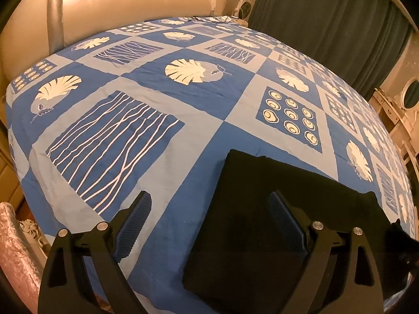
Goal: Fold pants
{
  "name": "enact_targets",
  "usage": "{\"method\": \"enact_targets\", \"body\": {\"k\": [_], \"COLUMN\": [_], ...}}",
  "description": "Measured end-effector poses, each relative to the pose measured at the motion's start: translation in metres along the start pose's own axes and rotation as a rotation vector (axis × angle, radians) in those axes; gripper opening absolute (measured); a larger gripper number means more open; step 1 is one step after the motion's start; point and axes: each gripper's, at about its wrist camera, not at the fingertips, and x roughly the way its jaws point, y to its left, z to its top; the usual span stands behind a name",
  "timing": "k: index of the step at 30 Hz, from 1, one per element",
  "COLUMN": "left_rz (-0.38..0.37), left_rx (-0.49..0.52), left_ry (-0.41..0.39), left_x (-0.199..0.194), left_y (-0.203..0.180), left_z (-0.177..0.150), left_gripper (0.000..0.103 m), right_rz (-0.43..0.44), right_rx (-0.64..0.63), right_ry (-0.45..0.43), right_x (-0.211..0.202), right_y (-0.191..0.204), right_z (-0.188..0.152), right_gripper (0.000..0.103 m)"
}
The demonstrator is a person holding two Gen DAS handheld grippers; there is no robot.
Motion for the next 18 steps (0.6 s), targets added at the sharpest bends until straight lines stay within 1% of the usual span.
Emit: {"method": "enact_targets", "body": {"k": [7,18], "left_rz": [-0.003,-0.005], "left_rx": [-0.006,0.010], "left_ry": [0.005,0.006], "left_x": [0.001,0.002], "left_y": [0.001,-0.004], "left_z": [-0.002,-0.004], "left_gripper": [0.090,0.090], "right_rz": [-0.056,-0.090], "right_rx": [-0.102,-0.214], "right_ry": [0.017,0.028], "right_x": [0.013,0.025], "right_y": [0.023,0.050], "right_z": [-0.013,-0.026], "right_gripper": [0.020,0.021]}}
